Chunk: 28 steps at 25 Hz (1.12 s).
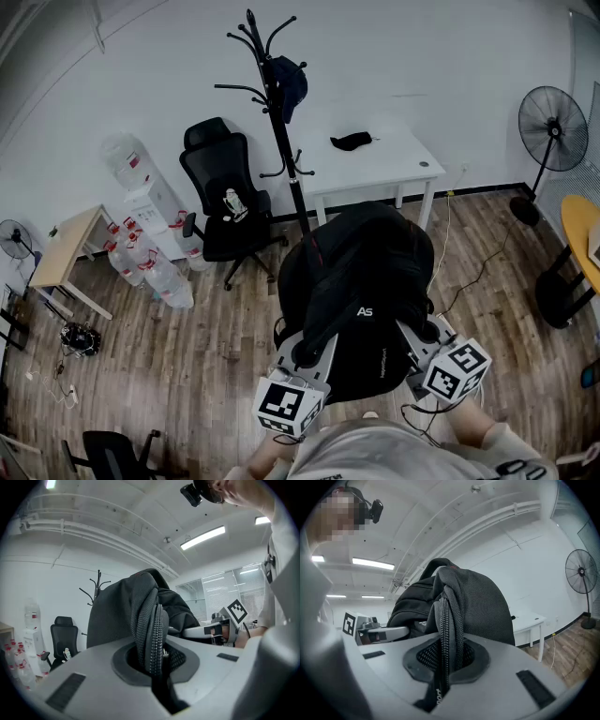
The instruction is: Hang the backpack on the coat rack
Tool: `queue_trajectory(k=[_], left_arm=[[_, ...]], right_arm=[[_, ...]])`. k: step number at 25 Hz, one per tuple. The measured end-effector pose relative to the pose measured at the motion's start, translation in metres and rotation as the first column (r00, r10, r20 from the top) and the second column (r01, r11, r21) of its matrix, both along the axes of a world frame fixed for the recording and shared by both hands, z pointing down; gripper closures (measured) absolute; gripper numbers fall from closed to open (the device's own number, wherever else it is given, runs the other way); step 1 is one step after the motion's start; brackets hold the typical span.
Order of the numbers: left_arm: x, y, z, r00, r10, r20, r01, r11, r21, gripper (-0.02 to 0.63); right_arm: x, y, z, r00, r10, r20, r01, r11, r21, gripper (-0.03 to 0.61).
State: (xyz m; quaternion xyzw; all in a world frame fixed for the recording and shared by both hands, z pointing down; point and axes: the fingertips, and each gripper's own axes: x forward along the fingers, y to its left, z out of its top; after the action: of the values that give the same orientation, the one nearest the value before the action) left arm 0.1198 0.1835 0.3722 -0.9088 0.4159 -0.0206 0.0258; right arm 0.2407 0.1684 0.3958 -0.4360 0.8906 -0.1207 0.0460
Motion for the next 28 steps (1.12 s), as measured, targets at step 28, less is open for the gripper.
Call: queue_trajectory(k=[28], left_arm=[[0.018,-0.039,0.005,0.99,-0.137,-0.014,0.137,0.991,0.003,0.584]], right_arm=[[0.017,-0.051,0.002,0.993,-0.119,0.007,0.119,0.993,-0.005,0.549]])
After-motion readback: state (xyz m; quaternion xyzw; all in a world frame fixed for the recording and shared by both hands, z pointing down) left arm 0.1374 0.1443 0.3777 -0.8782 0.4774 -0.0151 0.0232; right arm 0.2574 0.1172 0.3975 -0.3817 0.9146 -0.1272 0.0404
